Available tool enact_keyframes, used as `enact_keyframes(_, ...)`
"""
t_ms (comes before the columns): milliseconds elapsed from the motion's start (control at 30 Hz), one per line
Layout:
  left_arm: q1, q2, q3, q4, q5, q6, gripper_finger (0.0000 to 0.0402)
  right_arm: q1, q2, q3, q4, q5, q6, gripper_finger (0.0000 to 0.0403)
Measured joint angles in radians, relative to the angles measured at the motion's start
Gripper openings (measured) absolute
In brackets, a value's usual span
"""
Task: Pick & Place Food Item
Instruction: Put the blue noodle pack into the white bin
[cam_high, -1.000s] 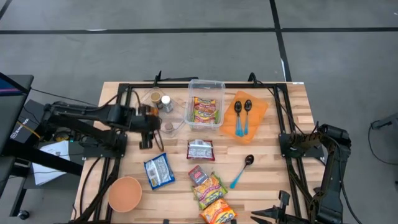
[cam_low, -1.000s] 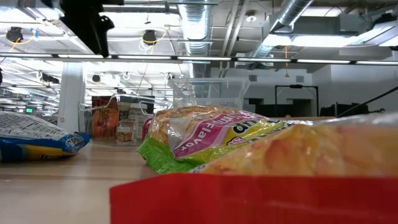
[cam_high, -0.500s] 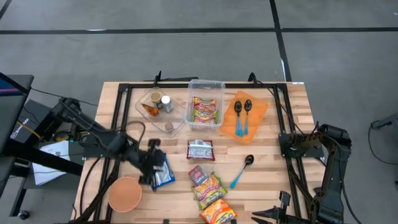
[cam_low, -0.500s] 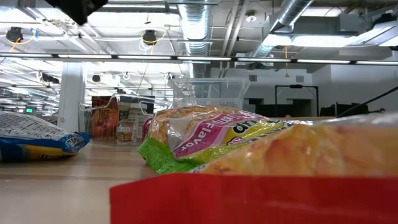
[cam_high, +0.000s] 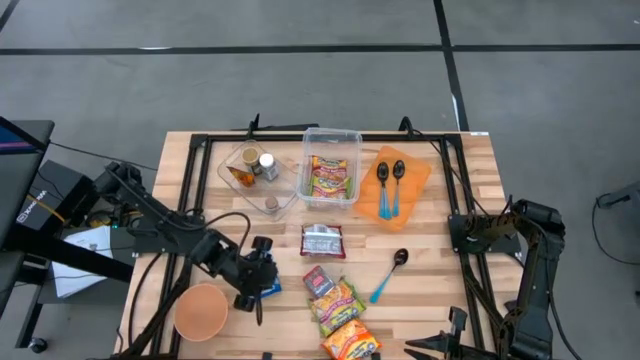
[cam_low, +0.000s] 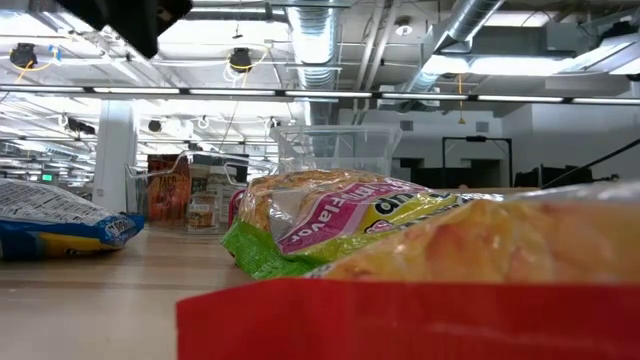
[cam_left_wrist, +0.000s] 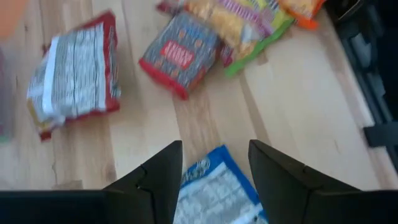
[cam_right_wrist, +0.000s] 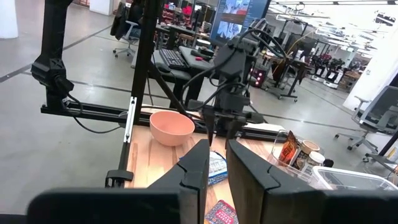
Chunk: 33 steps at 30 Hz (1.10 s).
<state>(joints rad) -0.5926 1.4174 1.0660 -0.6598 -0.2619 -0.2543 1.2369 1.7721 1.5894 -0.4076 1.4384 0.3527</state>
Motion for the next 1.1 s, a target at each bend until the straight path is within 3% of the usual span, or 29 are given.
enact_keyframes(200, -0.001, -0.004, 0.0, 0.092, 0.0, 0.046, 0.0182, 0.0, 0.0, 0.0, 0.0, 0.0, 0.0, 0.0051)
enact_keyframes(433, -0.011, 0.018, 0.001, 0.07, 0.0, 0.037, 0.0184, 0.0, 0.0, 0.0, 0.0, -0.001, 0.0, 0.0051)
enact_keyframes(800, -0.062, 0.285, 0.0, 0.018, -0.003, 0.029, 0.0185, 0.0, 0.0, 0.0, -0.007, -0.026, 0.012, 0.0051)
enact_keyframes(1100, -0.076, 0.393, 0.0, 0.003, -0.12, -0.092, 0.0184, 0.0, 0.0, 0.0, -0.008, -0.026, 0.014, 0.0051)
